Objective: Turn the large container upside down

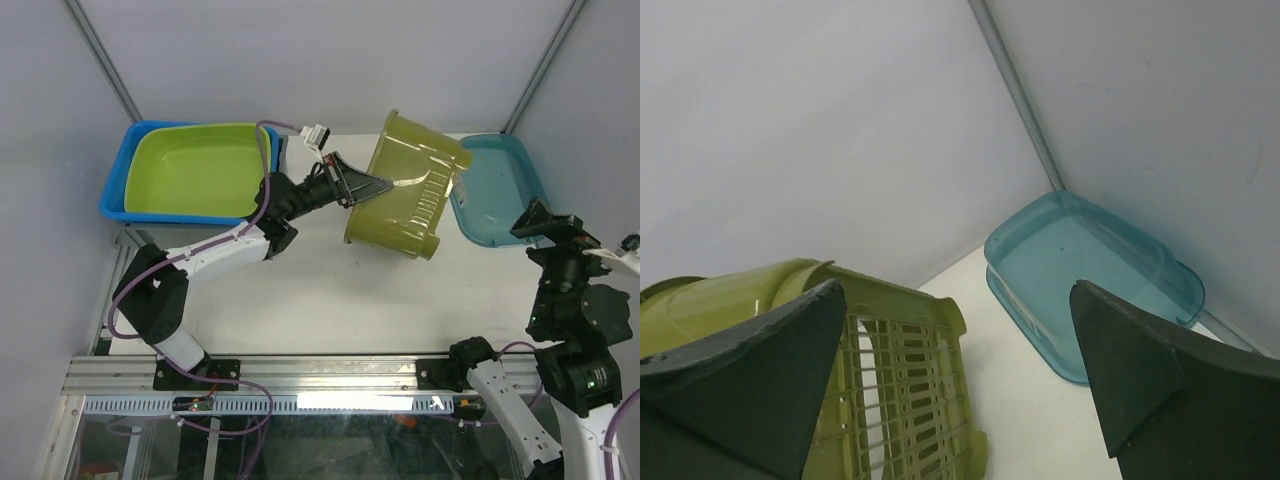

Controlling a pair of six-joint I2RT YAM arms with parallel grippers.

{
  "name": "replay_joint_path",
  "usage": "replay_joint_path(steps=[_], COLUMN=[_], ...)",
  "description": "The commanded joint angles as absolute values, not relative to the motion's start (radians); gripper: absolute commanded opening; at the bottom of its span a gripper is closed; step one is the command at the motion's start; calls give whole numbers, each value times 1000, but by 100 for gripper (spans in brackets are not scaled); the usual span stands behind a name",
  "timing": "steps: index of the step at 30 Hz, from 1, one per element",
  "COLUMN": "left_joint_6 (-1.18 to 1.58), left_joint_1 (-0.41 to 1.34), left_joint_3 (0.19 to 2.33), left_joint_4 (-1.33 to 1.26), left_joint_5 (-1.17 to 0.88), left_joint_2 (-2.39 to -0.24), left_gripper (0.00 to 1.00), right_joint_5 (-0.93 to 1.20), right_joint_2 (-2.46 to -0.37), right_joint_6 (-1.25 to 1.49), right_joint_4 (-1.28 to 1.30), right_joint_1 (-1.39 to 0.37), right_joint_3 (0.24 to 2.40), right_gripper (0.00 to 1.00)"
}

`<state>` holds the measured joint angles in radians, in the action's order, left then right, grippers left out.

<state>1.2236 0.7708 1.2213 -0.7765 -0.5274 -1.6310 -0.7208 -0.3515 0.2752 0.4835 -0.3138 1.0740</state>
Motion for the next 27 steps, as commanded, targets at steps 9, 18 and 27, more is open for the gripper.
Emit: replay_joint_path(steps=[9, 18, 27], left_joint_6=[1285, 1329, 1340], left_joint_1=[837, 863, 873], left_joint_3=[777, 542, 414], left_joint_4=[-1639, -1659, -1638], left_joint_5=[156, 363, 414], left_joint_2=[-1491, -1450, -1359], left_gripper=[0, 0, 0], right_joint_5=[-591, -128, 684], right_joint_2=[-437, -554, -777], right_joint_6=[504, 503, 347], right_joint_4=[507, 409, 322], right_joint_1=[-318, -318, -316], right_joint_3=[1038, 1054, 1148], right_gripper=[99, 99, 96])
